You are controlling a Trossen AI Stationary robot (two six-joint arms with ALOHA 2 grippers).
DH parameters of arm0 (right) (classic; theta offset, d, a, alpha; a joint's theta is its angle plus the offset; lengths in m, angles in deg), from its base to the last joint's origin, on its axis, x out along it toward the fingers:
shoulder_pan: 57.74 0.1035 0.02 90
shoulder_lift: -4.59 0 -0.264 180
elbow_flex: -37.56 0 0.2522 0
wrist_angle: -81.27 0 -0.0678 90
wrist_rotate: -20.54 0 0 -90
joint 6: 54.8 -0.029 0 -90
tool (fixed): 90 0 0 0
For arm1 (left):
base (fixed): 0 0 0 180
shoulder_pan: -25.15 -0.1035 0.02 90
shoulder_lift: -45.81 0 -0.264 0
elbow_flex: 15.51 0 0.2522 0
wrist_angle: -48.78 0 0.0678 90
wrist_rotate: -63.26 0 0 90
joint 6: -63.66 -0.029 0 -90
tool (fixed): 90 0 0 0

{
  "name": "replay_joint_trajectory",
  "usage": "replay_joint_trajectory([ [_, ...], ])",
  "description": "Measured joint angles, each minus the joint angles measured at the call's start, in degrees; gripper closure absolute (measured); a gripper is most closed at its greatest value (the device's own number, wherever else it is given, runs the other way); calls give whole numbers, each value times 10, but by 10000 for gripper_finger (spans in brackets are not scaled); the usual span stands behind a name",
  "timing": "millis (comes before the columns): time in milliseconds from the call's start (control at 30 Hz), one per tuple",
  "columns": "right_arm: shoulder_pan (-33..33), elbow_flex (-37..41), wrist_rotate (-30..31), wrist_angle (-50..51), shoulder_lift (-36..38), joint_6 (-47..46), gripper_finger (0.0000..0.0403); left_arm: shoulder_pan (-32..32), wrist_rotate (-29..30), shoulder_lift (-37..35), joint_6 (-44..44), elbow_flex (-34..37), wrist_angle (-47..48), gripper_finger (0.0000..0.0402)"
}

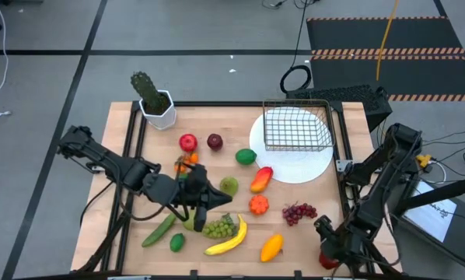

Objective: Build produce basket
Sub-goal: Put the bottom dark red apple into the gold wire basket

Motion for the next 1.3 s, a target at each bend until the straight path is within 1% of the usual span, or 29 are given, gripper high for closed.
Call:
replay_joint_trajectory([
  [100, 1, 31, -1, -46, 0, 2, 18, 0, 3, 2, -2, 0, 0, 396],
  [200, 0, 53, -9, -83, 0, -21, 18, -3, 8, 1, -5, 0, -3, 399],
  [367, 1, 71, -20, -96, 0, -52, 18, -4, 13, -1, -6, 0, -2, 396],
  [433, 0, 80, -32, -113, 0, -61, 18, -4, 14, -1, -6, 0, -2, 399],
  [567, 0, 102, -32, -152, 0, -85, 19, -4, 14, -1, -8, 0, -1, 396],
  [667, 0, 115, -32, -179, 0, -104, 30, -4, 18, -1, -21, 0, -1, 398],
  [900, -5, 120, -33, -219, 0, -128, 72, -4, 21, -1, -35, 0, -1, 394],
  [1000, -14, 120, -34, -248, 2, -171, 76, -6, 21, -1, -35, 0, -1, 398],
  [1100, -24, 120, -48, -281, 13, -233, 76, -6, 22, -1, -35, 0, -1, 398],
  [1200, -33, 120, -48, -313, 33, -305, 77, -6, 22, -1, -36, 0, -1, 392],
  [1300, -43, 120, -28, -355, 58, -372, 77, -6, 22, -1, -36, 0, -1, 393],
])
